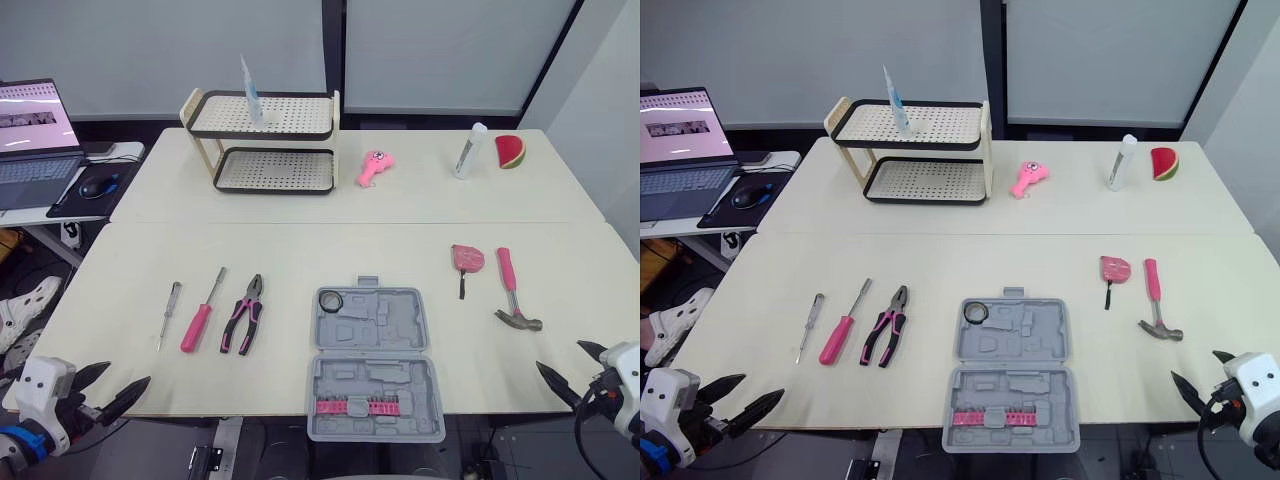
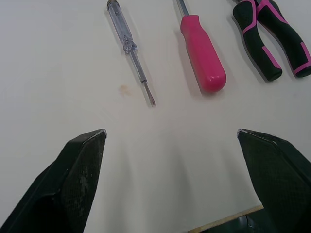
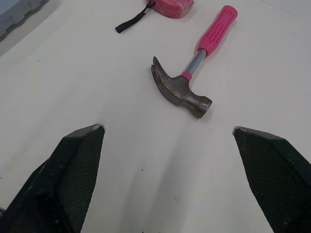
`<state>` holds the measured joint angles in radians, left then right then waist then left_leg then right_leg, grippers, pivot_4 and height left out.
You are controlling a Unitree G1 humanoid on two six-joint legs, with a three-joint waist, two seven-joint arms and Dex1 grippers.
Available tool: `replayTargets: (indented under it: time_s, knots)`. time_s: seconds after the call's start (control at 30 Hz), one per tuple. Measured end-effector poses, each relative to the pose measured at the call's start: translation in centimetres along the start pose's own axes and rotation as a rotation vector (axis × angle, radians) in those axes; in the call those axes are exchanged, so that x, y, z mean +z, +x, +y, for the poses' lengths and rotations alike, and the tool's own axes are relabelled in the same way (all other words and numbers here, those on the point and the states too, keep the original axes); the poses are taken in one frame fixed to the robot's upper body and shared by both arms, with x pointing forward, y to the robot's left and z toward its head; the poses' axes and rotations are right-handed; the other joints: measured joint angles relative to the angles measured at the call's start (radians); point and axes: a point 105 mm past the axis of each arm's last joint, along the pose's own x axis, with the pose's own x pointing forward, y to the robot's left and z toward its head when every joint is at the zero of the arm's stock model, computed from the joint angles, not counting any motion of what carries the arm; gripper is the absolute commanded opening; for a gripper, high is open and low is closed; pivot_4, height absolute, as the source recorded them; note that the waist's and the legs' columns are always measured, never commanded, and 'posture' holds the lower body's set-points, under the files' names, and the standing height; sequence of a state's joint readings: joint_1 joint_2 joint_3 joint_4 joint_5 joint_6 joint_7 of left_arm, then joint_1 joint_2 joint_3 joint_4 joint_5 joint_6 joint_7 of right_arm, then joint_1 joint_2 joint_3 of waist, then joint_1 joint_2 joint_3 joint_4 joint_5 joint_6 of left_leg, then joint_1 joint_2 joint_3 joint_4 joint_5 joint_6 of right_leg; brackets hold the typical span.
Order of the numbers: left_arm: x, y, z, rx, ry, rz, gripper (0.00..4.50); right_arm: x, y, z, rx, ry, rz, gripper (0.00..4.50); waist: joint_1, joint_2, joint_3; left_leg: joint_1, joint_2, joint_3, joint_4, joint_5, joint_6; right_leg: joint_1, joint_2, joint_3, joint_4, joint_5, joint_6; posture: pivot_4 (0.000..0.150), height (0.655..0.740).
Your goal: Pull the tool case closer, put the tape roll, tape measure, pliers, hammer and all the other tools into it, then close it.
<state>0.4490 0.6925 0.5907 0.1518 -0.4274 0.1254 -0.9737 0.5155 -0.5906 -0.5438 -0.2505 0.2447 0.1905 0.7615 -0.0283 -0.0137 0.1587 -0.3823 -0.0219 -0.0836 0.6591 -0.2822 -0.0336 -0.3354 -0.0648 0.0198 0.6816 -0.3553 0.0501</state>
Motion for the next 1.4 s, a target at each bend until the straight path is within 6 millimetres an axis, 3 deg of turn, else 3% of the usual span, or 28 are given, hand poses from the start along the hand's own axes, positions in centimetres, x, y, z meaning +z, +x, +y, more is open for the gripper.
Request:
replayTargets:
  time_s: [0.13, 0.23, 0.37, 0.47, 0.67, 0.83, 1.07, 1.4]
  knots:
    - [0.6, -0.3, -1.1, -0.035, 0.037, 0.0, 4.5, 2.2, 0.8, 0.4, 0.031, -0.031, -0.036, 4.48, 0.0, 0.0, 0.0, 0.0, 0.0, 0.0, 0.0, 0.0, 0.0, 0.0, 0.0, 0.0, 0.0, 0.0, 0.0, 0.15, 0.729]
    - [2.4, 0.3, -2.3, -0.085, 0.074, -0.047, 4.5, 4.5, 1.9, 0.9, 0.056, -0.053, -0.082, 4.48, 0.001, 0.0, 0.0, 0.0, 0.0, 0.0, 0.0, 0.0, 0.0, 0.0, 0.0, 0.0, 0.0, 0.0, 0.0, 0.15, 0.729]
    - [5.8, 2.7, -6.3, -0.262, 0.152, -0.128, 4.5, 7.9, 3.9, 2.6, 0.11, -0.045, -0.152, 4.48, 0.005, 0.0, 0.0, -0.001, -0.001, -0.001, 0.001, 0.0, 0.0, 0.001, -0.001, -0.001, -0.001, 0.0, 0.0, 0.15, 0.729]
    - [8.0, 4.1, -9.2, -0.396, 0.219, -0.157, 4.5, 9.3, 5.1, 3.0, 0.1, 0.0, -0.161, 4.48, 0.005, 0.0, 0.0, -0.002, -0.001, -0.001, 0.001, 0.0, 0.0, 0.001, 0.0, -0.002, -0.001, 0.0, 0.0, 0.15, 0.729]
    - [13.3, 6.1, -14.7, -0.634, 0.342, -0.231, 4.5, 9.6, 8.0, 4.0, 0.052, 0.079, -0.118, 4.48, 0.001, 0.001, 0.001, -0.001, -0.001, -0.001, 0.001, 0.0, 0.0, 0.0, 0.005, -0.001, 0.0, 0.0, 0.0, 0.15, 0.729]
    - [15.6, 6.8, -17.3, -0.737, 0.384, -0.233, 4.5, 8.3, 10.0, 3.4, -0.029, 0.126, -0.062, 2.91, -0.001, 0.001, 0.001, -0.001, -0.001, 0.001, 0.001, 0.0, 0.0, -0.001, 0.006, -0.002, 0.0, 0.0, 0.0, 0.15, 0.729]
    - [17.4, 7.8, -19.1, -0.784, 0.423, -0.22, 4.5, 7.3, 13.2, 3.0, -0.094, 0.181, -0.019, 2.91, -0.004, 0.002, 0.001, -0.001, 0.0, 0.001, 0.001, 0.0, 0.0, -0.002, 0.008, -0.002, 0.001, 0.0, 0.0, 0.15, 0.729]
    - [17.7, 8.5, -20.8, -0.828, 0.435, -0.208, 4.5, 6.2, 17.8, 2.7, -0.148, 0.233, 0.002, 2.91, -0.004, 0.002, 0.001, -0.001, 0.0, 0.002, 0.001, 0.0, 0.0, -0.002, 0.008, -0.002, 0.001, 0.0, 0.0, 0.15, 0.729]
